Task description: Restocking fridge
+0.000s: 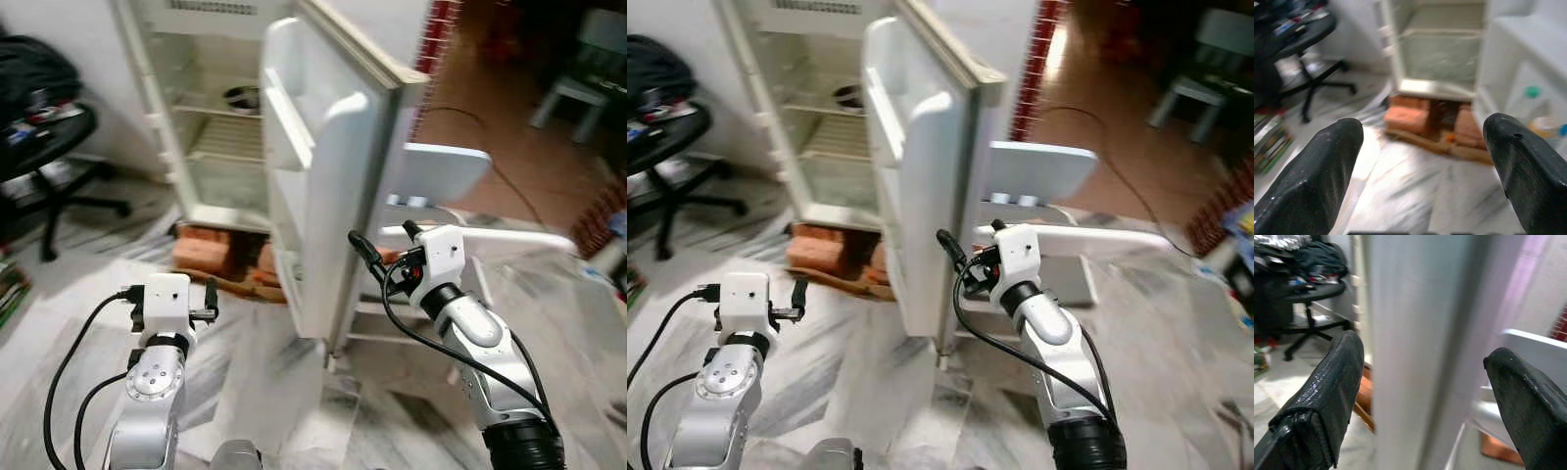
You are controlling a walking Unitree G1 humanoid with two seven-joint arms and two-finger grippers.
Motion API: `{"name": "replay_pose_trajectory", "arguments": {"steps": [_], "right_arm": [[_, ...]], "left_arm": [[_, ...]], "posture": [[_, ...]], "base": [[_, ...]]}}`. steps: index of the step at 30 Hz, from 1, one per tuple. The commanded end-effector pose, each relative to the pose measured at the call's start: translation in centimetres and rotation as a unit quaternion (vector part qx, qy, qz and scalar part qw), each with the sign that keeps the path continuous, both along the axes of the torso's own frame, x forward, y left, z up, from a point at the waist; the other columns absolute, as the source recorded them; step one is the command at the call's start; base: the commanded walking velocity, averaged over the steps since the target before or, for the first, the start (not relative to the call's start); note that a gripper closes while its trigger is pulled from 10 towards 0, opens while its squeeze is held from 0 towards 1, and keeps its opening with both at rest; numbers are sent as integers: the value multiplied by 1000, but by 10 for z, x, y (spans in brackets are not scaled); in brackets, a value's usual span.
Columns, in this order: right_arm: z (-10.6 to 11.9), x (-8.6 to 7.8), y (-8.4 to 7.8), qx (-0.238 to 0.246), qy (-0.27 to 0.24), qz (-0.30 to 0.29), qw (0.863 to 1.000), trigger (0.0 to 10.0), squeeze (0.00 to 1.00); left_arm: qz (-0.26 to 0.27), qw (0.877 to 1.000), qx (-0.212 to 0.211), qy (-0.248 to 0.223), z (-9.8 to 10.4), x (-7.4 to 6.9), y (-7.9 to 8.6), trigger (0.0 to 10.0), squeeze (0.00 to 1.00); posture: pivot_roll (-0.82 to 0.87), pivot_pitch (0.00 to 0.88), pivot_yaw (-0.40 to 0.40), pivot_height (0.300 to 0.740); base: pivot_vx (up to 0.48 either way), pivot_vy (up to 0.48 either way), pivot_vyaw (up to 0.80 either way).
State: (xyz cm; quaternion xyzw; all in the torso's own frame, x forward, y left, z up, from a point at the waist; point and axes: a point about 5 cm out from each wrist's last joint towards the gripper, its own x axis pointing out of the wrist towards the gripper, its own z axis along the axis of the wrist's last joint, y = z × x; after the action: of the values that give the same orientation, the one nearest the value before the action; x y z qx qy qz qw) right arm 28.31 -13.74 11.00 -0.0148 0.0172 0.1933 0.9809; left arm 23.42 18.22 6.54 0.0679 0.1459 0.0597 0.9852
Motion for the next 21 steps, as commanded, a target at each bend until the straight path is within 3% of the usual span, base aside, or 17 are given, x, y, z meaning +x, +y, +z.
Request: {"name": "replay_pose_trajectory", "arguments": {"steps": [1,7,14,21], "right_arm": [[9,2,3,4,-16,-2,1000,10000,0],[10,3,4,11,-18,-7,1000,10000,0],[22,19,2,8,-36,-47,998,10000,0],[15,15,1,23,-10,-29,999,10000,0]], "left_arm": [[17,1000,-10,6,0,0,3,10000,0],[31,999,-31,14,-2,0,5,10000,0],[28,999,-34,17,-2,2,2,10000,0],[35,998,-39,24,-3,-1,3,10000,0]], "posture": [[113,1,-47,740],[113,3,-48,740],[110,6,-48,740],[120,10,-55,740]], "base": [[0,0,800],[0,0,757],[0,0,0],[0,0,0]]}}
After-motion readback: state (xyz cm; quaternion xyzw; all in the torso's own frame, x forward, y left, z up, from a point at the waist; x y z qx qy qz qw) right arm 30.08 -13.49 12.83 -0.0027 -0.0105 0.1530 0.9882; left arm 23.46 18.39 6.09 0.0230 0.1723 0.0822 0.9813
